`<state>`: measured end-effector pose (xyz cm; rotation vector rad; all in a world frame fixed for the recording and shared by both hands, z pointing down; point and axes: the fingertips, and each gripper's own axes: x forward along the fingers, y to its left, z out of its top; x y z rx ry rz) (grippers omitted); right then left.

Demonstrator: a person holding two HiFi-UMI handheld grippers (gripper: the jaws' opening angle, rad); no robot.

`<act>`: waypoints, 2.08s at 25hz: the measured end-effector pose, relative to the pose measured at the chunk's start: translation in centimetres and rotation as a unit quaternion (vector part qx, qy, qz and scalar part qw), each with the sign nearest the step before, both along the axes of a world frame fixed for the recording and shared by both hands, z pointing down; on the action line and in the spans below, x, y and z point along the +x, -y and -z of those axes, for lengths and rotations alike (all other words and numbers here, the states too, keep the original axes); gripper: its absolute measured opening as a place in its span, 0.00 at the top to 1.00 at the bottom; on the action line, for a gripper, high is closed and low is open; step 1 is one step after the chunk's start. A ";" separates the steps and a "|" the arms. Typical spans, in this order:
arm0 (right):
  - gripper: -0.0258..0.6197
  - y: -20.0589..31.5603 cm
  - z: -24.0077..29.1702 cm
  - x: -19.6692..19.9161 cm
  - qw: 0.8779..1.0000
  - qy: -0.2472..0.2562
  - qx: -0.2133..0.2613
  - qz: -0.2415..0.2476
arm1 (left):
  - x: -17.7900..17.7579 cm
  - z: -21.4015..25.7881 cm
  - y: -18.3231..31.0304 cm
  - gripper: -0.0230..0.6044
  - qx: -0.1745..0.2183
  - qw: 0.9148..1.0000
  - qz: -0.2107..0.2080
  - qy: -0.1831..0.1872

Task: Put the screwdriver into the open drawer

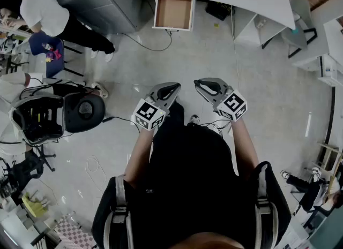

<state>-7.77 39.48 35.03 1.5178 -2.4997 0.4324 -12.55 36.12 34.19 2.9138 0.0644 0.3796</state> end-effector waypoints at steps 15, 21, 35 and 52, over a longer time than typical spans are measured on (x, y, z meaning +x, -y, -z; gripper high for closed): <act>0.77 5.6 -0.3 1.6 1.000 0.022 -0.006 -0.015 | 1.5 0.2 5.6 0.94 -0.004 1.000 -0.008 0.002; 0.77 8.0 -0.6 2.7 1.000 0.017 -0.011 -0.022 | 2.7 -0.1 8.0 0.94 -0.008 1.000 -0.015 0.004; 0.77 12.8 -1.0 3.5 0.999 0.017 -0.018 -0.040 | 3.7 -0.4 13.0 0.94 -0.013 0.999 -0.038 0.002; 0.77 19.0 -1.7 2.9 0.998 0.009 -0.019 -0.067 | 2.6 -1.2 19.5 0.94 -0.015 0.998 -0.057 -0.004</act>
